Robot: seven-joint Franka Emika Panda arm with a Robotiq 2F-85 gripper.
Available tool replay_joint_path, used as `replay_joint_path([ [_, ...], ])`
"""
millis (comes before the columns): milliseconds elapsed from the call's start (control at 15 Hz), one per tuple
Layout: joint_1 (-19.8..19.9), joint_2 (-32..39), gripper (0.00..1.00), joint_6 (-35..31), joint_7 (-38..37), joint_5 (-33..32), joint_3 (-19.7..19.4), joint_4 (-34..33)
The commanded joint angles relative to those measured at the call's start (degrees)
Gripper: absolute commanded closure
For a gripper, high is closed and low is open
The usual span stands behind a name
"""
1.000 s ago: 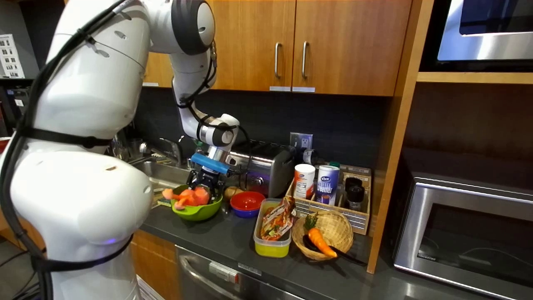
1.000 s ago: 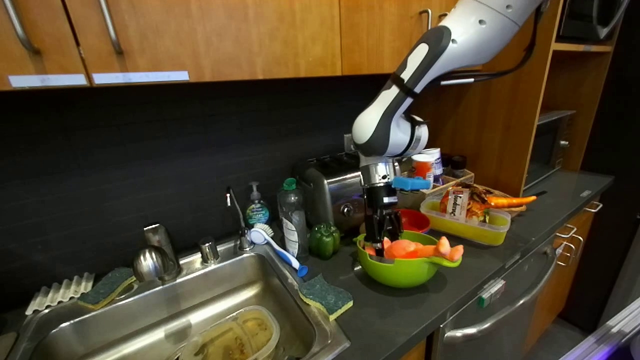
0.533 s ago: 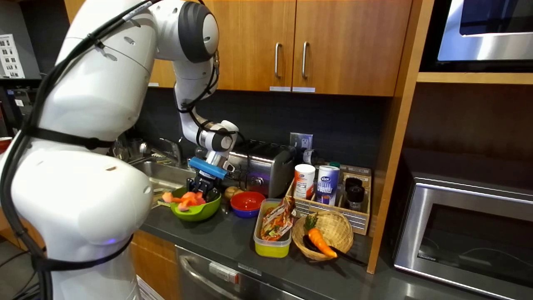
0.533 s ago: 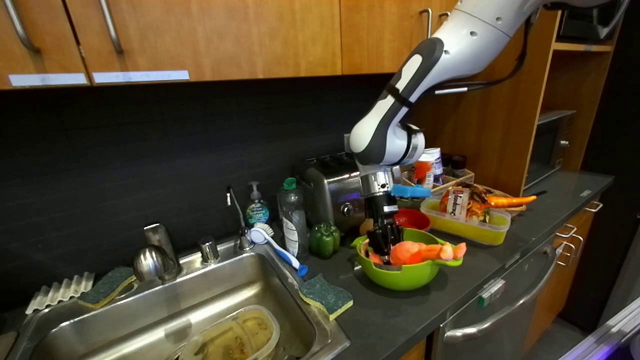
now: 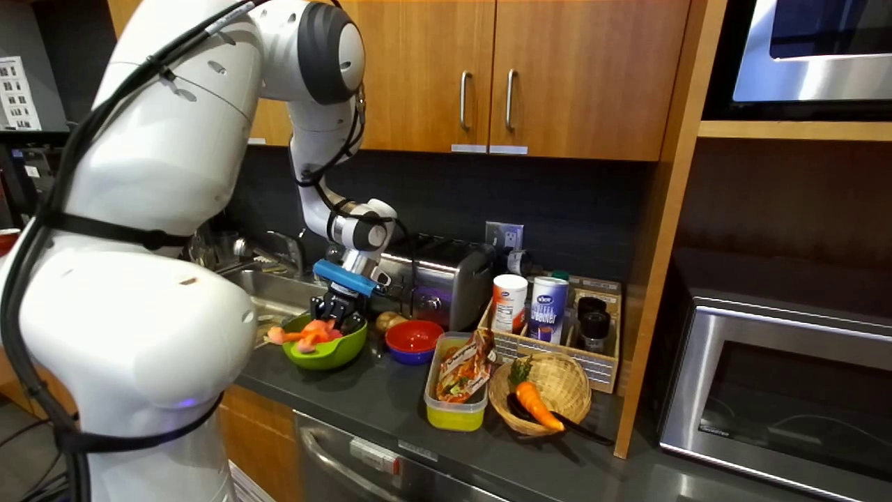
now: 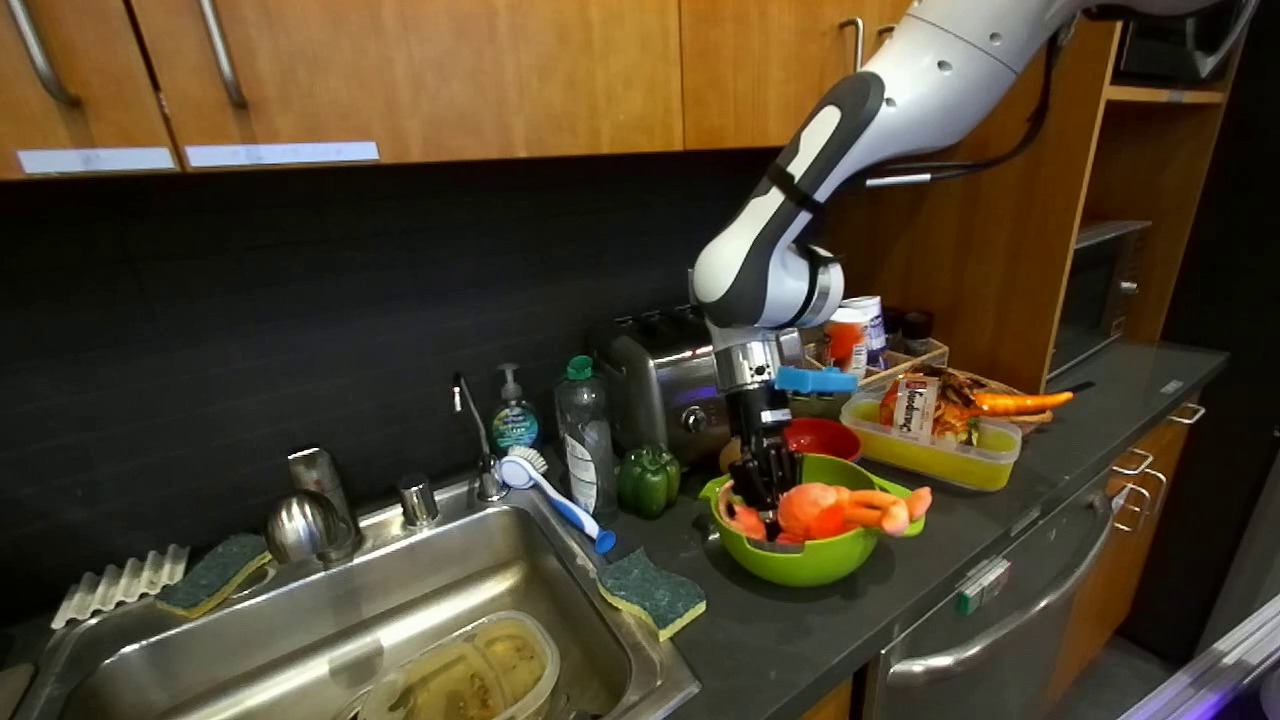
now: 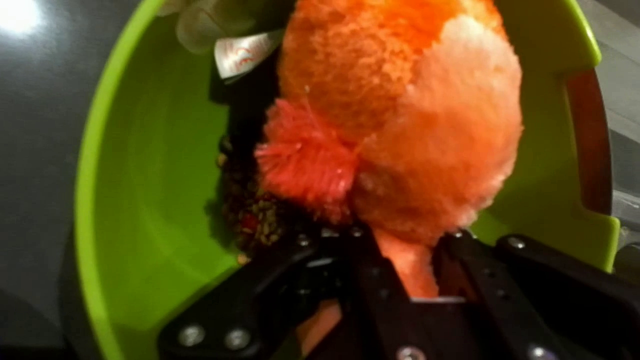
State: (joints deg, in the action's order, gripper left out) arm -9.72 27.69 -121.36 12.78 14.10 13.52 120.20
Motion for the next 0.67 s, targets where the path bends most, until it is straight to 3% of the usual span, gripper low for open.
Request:
replay_joint_path([
  [0, -0.9, -2.3, 0.94, -1.1, -2.4, 0.0, 0.7, 1.3],
  [600, -2.0, -6.5, 0.94, -3.7, -2.7, 0.2, 2.3, 3.3],
])
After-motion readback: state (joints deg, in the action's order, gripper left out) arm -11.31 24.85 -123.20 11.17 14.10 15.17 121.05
